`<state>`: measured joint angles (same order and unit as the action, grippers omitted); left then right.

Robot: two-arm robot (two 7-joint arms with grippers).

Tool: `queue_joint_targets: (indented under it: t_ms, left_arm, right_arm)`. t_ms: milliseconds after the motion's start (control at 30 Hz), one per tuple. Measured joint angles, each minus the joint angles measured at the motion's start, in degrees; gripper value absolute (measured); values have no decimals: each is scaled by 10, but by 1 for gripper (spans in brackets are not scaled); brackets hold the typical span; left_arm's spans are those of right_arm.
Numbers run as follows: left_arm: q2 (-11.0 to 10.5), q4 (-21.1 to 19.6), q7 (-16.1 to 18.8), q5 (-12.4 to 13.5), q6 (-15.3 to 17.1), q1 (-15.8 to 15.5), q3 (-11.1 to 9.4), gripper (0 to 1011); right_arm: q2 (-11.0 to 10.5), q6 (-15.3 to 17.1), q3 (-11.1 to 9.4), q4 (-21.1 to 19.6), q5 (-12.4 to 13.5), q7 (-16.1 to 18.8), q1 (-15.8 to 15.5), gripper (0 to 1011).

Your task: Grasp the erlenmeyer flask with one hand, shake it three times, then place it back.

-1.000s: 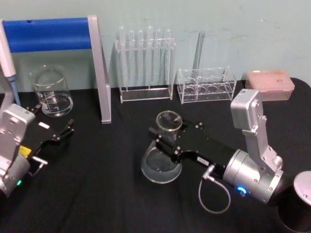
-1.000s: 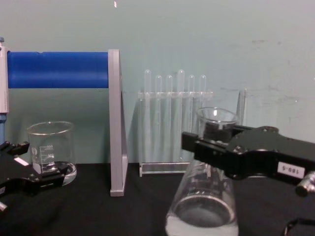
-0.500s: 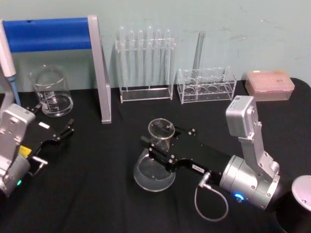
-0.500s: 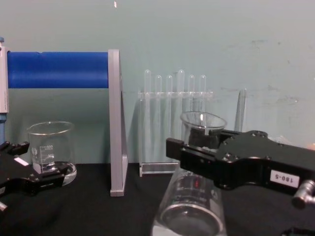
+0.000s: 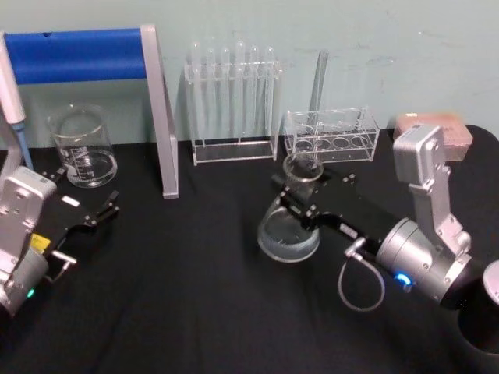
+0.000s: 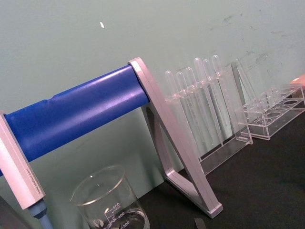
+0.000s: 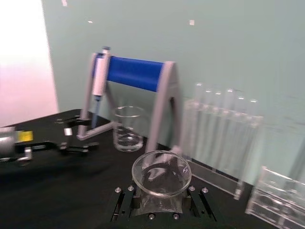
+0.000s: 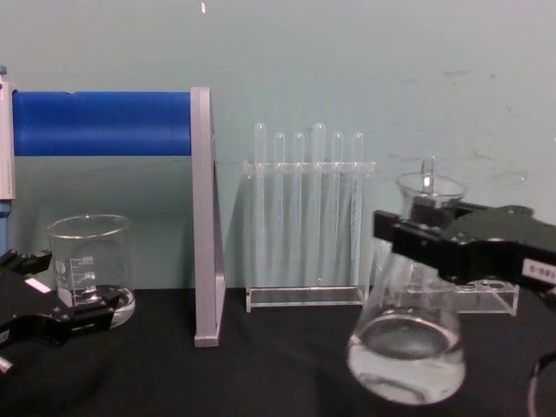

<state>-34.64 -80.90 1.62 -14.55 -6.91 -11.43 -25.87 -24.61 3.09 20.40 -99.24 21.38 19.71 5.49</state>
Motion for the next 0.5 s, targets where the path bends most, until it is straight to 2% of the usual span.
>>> queue_joint_targets:
  t_ms: [500]
  left_arm:
    - [0, 0, 0, 0, 0, 0, 0, 1001]
  right_arm:
    - [15, 2, -64, 49, -25, -43, 15, 448]
